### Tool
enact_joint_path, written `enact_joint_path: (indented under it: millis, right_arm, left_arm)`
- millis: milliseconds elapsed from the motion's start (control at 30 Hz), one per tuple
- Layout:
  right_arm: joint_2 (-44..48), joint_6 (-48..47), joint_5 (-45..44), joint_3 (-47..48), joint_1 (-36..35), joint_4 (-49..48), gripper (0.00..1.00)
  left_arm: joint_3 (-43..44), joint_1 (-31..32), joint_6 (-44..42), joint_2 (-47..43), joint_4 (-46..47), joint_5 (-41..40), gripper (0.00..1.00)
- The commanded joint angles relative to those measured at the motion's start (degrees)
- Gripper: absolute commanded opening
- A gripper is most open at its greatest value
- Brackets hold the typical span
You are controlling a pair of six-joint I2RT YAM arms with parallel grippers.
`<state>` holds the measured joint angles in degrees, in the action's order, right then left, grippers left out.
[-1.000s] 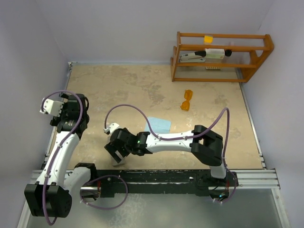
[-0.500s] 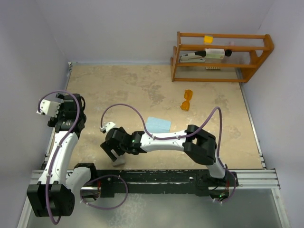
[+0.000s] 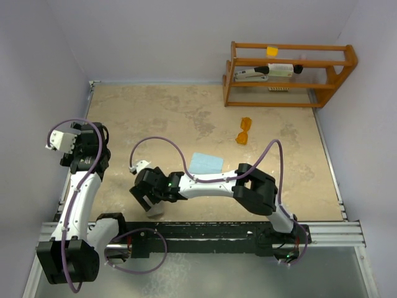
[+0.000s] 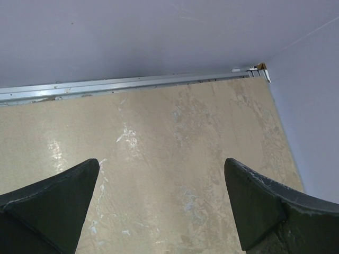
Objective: Organize the sunglasses
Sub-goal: Pick up the sunglasses case from the center of the board.
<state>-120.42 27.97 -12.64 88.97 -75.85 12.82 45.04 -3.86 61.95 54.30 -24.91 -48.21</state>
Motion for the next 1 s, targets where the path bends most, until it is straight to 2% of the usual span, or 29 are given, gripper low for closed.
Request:
enact_joint_path:
  millis: [0,500,533,667,767,833,900,967]
  right_arm:
    - [-1.8,1.1,-2.4,2.5,-0.6,1.9,0.92]
    - [-3.8,3.5,-3.3,1.8,-1.4,2.6,0.90]
    - [-3.8,3.7,-3.1,1.6,-1.4,2.5,0.87]
    - [-3.5,4.3,-3.5,1.0,-1.4,2.8,0.62]
    - [-1.2,4.3,-4.7,-0.8,-1.4,2.2,0.51]
    - [0.8,3.6,-5.1,-2.3,-1.4,2.1,0.41]
    - [3.1,3.3,-5.3,-3.7,-1.4,2.3,0.38]
    - [5.4,2.9,-6.7,-5.1,-1.4,2.7,0.25]
  left_arm:
    - [-0.8,-0.7,-0.9,-0.2,1.6,0.6,1.00]
    - [-1.1,-1.2,-1.1,0.1,2.1,1.4,1.00]
    - [-1.1,-1.2,-1.1,0.1,2.1,1.6,1.00]
    - [-1.3,-1.2,-1.2,-0.1,2.1,1.6,0.99]
    - [-1.3,-1.2,-1.3,-0.1,2.1,1.7,0.99]
    - [-1.3,-1.2,-1.3,-0.1,2.1,1.9,0.99]
    - [-1.3,-1.2,-1.5,-0.1,2.2,2.0,0.99]
    - [-1.2,-1.2,-1.6,-0.1,2.1,2.0,0.99]
